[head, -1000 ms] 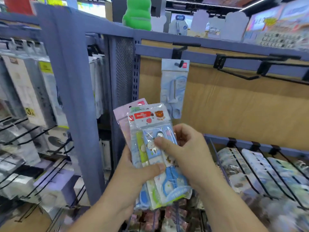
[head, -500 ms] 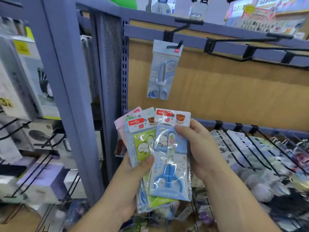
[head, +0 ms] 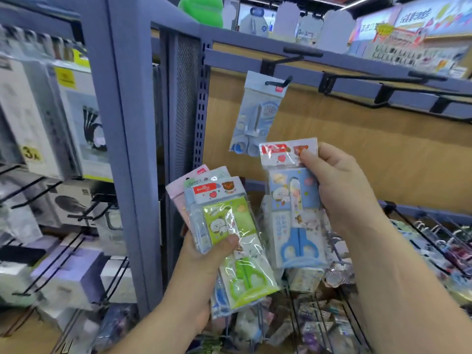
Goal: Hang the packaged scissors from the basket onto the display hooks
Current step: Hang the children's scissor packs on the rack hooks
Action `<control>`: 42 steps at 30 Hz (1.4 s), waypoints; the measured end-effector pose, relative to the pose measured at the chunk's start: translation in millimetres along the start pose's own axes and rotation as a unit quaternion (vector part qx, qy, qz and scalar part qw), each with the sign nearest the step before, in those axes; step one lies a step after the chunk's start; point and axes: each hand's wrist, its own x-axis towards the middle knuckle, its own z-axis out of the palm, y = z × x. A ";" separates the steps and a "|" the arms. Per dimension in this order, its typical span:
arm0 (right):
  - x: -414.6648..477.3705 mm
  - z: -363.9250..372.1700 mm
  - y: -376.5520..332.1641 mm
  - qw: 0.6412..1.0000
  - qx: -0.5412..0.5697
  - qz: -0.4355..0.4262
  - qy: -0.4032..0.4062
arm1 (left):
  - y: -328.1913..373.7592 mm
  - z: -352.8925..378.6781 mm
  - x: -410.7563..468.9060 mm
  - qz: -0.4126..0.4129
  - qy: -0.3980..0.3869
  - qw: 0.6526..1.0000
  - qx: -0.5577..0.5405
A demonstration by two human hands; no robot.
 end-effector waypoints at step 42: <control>127.3 45.8 -13.4 0.966 -0.131 -0.099 0.201 | 39.5 -10.2 18.6 0.070 -0.017 0.997 0.022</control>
